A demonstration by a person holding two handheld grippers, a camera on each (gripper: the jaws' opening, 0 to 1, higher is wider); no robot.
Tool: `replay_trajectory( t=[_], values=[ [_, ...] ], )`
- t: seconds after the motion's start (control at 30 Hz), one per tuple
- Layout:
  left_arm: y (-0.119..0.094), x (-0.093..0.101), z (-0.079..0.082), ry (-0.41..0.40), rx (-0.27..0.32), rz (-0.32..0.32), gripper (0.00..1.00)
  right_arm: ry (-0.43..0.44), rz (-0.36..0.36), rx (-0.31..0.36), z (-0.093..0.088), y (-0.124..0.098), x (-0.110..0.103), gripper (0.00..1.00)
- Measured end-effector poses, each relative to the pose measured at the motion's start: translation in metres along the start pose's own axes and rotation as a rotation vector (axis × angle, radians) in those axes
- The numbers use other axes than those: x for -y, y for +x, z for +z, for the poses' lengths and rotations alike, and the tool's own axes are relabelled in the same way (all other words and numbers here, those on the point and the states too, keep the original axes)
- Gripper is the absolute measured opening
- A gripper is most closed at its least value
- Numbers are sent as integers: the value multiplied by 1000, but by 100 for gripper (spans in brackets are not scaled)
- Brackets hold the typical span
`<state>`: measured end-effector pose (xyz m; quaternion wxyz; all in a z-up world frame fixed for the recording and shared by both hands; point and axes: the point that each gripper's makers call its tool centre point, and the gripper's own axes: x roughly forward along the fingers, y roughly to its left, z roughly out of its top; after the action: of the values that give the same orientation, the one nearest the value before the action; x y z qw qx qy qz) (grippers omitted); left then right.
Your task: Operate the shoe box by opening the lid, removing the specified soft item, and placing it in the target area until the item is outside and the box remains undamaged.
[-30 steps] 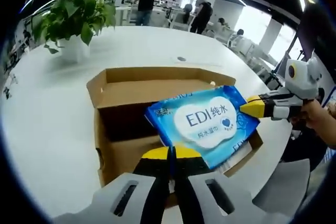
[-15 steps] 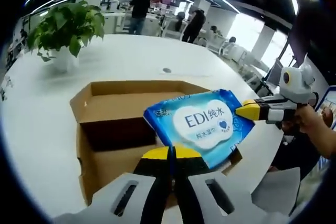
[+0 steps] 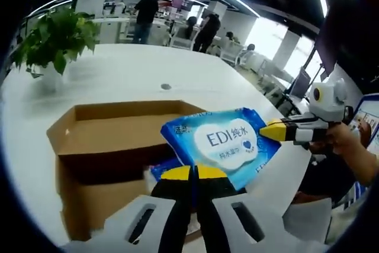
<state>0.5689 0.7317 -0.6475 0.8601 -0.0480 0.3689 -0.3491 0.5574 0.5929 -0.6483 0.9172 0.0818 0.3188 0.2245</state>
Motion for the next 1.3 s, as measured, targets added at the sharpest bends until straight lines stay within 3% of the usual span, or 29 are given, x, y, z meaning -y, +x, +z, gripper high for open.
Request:
replay_trajectory(
  t=[0.93, 1.3],
  values=[
    [64, 79, 11, 107, -31, -116, 0, 101, -138, 2, -23, -51, 85, 0],
    [99, 91, 8, 154, -83, -140, 0, 126, -186, -26, -40, -55, 114, 0]
  ],
)
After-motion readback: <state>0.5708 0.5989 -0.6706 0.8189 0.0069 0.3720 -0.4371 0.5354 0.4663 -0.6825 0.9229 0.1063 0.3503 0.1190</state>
